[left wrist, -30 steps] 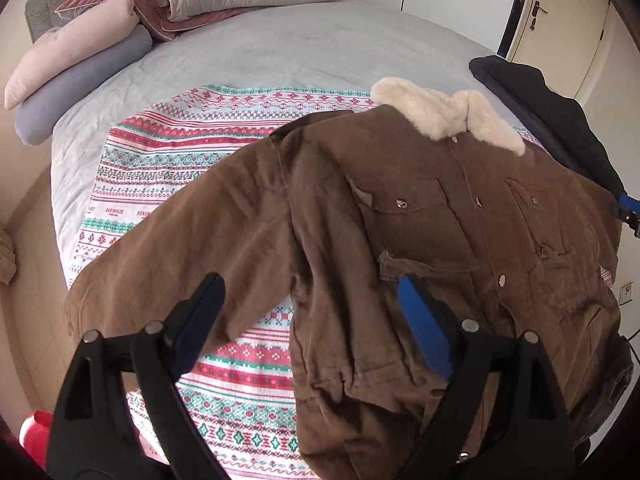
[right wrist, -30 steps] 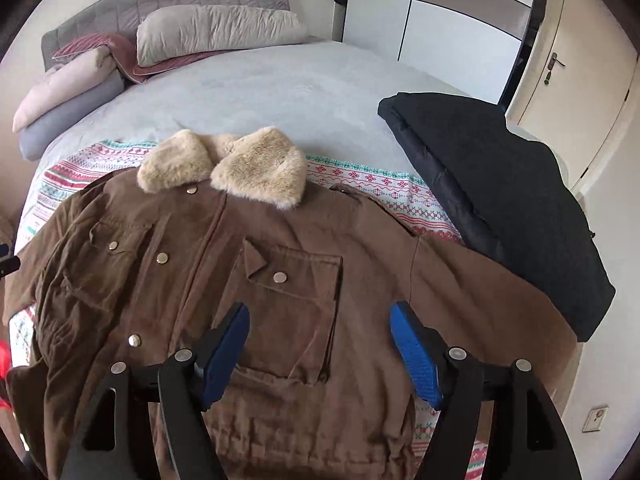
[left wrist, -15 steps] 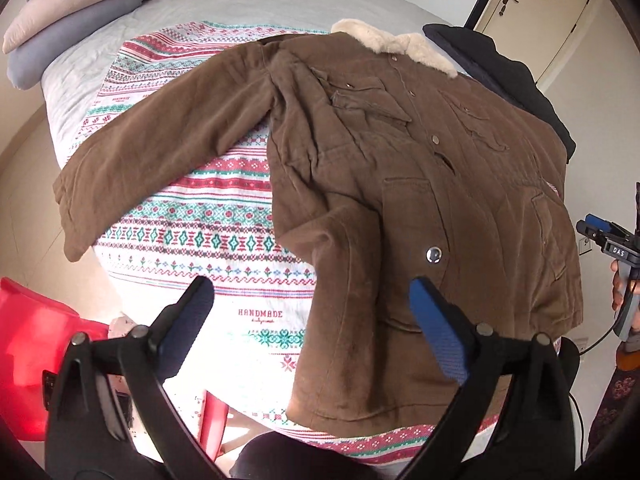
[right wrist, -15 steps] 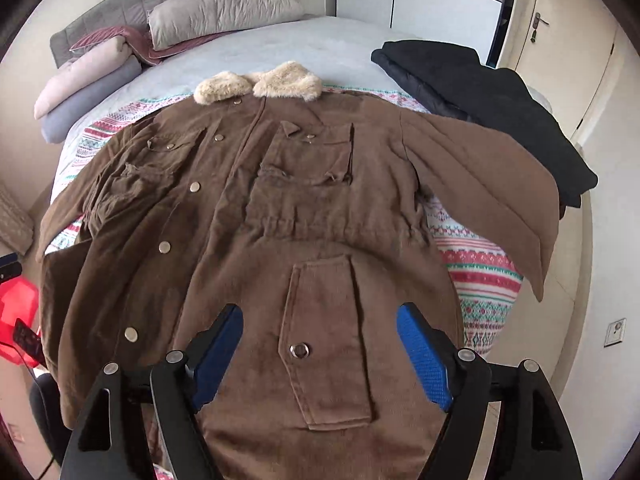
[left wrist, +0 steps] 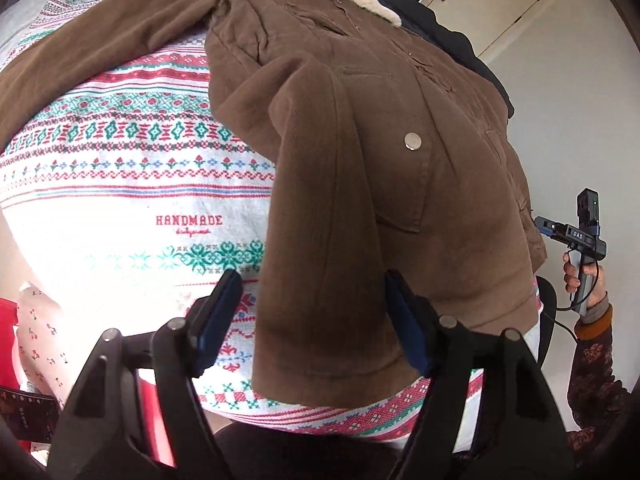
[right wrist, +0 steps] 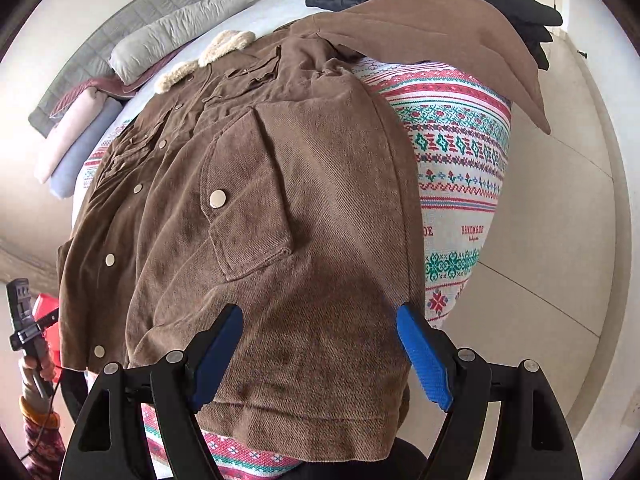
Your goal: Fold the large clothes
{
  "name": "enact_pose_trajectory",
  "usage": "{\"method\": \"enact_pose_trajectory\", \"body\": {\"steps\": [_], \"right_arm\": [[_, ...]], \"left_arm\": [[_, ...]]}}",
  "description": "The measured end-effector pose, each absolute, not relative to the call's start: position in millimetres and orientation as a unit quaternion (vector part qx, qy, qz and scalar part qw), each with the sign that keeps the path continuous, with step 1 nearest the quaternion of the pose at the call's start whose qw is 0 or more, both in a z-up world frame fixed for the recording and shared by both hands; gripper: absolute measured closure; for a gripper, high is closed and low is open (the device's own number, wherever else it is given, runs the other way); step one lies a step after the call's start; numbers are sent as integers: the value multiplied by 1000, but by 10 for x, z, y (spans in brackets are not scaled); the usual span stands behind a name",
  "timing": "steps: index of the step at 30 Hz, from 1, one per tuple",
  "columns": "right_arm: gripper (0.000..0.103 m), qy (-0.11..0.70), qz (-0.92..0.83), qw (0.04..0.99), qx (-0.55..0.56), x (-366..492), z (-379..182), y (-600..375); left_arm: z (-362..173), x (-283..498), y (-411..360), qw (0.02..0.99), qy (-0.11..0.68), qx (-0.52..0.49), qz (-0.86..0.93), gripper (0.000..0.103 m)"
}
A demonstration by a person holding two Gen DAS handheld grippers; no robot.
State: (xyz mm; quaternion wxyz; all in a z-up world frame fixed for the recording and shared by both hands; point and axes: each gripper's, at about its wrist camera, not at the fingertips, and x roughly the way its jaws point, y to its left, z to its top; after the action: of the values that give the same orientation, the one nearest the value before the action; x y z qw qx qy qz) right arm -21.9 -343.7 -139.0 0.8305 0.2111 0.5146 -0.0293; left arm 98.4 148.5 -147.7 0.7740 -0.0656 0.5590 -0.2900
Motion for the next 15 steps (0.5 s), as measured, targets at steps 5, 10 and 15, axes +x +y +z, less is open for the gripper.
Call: {"method": "enact_pose_trajectory", "body": {"steps": [5,10,15], "right_arm": [[23,513,-62,825,227,-402,-1483,-3568],[90,515,-10,806,292,-530,-1571,-3595],[95,458,-1,845,275,-660,-913,-3559]], "left_arm": [[-1484,773,1300,759,578,-47,-297,64],[-1242,542,1175,753,580,-66,-303,87],[-381,363,1405,804,497,-115,-304,90]]}}
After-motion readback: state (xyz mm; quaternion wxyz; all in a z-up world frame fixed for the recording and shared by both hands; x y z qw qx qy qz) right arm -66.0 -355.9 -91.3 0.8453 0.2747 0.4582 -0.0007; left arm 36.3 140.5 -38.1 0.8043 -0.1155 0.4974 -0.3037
